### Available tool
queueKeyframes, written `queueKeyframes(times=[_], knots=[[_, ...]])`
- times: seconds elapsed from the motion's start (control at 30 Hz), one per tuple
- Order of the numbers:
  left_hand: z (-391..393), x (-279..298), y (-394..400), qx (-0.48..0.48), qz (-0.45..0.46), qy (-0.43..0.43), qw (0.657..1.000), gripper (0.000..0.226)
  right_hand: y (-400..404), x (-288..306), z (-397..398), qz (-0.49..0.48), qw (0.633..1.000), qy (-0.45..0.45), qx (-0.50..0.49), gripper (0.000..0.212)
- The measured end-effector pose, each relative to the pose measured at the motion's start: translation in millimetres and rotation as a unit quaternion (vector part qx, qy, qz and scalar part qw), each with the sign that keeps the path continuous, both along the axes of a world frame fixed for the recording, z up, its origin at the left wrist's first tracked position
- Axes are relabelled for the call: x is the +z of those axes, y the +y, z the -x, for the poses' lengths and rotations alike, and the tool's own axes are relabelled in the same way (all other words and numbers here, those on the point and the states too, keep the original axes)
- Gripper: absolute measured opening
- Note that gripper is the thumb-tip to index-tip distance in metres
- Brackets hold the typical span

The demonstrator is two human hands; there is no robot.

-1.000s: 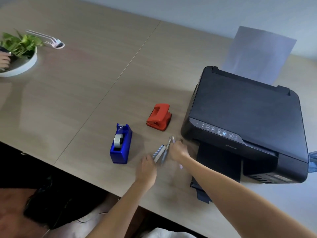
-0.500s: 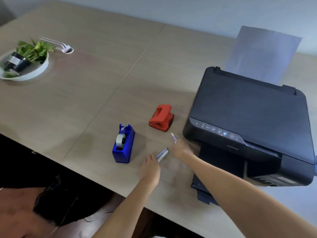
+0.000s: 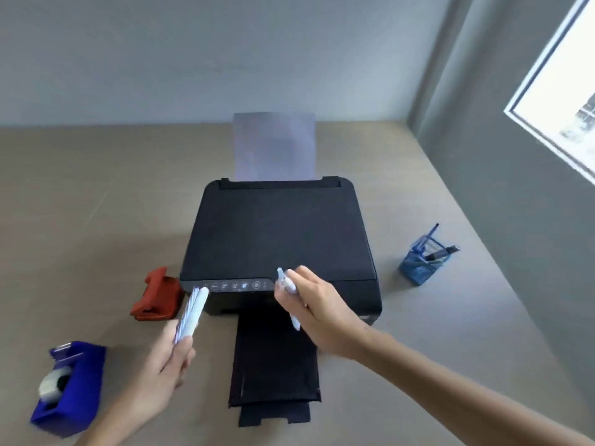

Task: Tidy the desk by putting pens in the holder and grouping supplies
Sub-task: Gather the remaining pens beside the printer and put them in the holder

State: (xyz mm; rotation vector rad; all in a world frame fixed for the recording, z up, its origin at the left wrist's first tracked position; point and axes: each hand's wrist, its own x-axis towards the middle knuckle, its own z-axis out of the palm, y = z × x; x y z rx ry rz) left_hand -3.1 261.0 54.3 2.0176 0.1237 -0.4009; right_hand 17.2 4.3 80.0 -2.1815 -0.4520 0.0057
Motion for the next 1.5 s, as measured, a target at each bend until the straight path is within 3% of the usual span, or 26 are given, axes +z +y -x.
queueKeyframes(times=[0.13,0.23,0.33,0.43,0.63,0.83,0.93,1.03,1.1,1.17,1.27,1.5], knots=[[-30,54,-100,-0.153,0.026,-0.044,0.987,0.034,-105,11,4,-0.058,0.988,-0.001,-0.146,0.035],[-54,62,-188,-0.256,-0.008,-0.063,0.965,0.04,-187,11,11,-0.138,0.954,0.015,-0.267,0.029],[-75,55,-276,-0.341,-0.096,-0.074,0.932,0.029,-258,-4,9,-0.16,0.916,0.02,-0.367,0.029],[-97,33,-358,-0.366,-0.191,-0.086,0.907,0.024,-311,-25,2,-0.144,0.885,0.019,-0.442,0.021],[-139,2,-469,-0.367,-0.378,-0.106,0.843,0.018,-341,-68,-27,-0.092,0.891,0.055,-0.442,0.011],[-167,-15,-518,-0.372,-0.45,-0.1,0.806,0.029,-348,-98,-54,-0.039,0.913,0.114,-0.39,0.01],[-172,-28,-523,-0.366,-0.405,-0.089,0.833,0.011,-352,-108,-51,-0.039,0.911,0.105,-0.397,0.02],[-176,-40,-513,-0.298,-0.315,-0.079,0.898,0.045,-352,-121,-39,-0.055,0.886,0.063,-0.457,0.03],[-180,-50,-505,-0.219,-0.247,-0.06,0.942,0.05,-353,-135,-36,-0.078,0.865,0.109,-0.483,0.032],[-184,-66,-497,-0.15,-0.174,0.054,0.972,0.056,-351,-149,-38,-0.109,0.855,0.194,-0.468,0.034],[-179,-81,-489,-0.082,-0.011,0.267,0.96,0.064,-347,-157,-50,-0.174,0.845,0.244,-0.443,0.031],[-176,-87,-487,0.053,0.175,0.298,0.937,0.058,-362,-143,-111,-0.135,0.876,0.238,-0.396,0.021]])
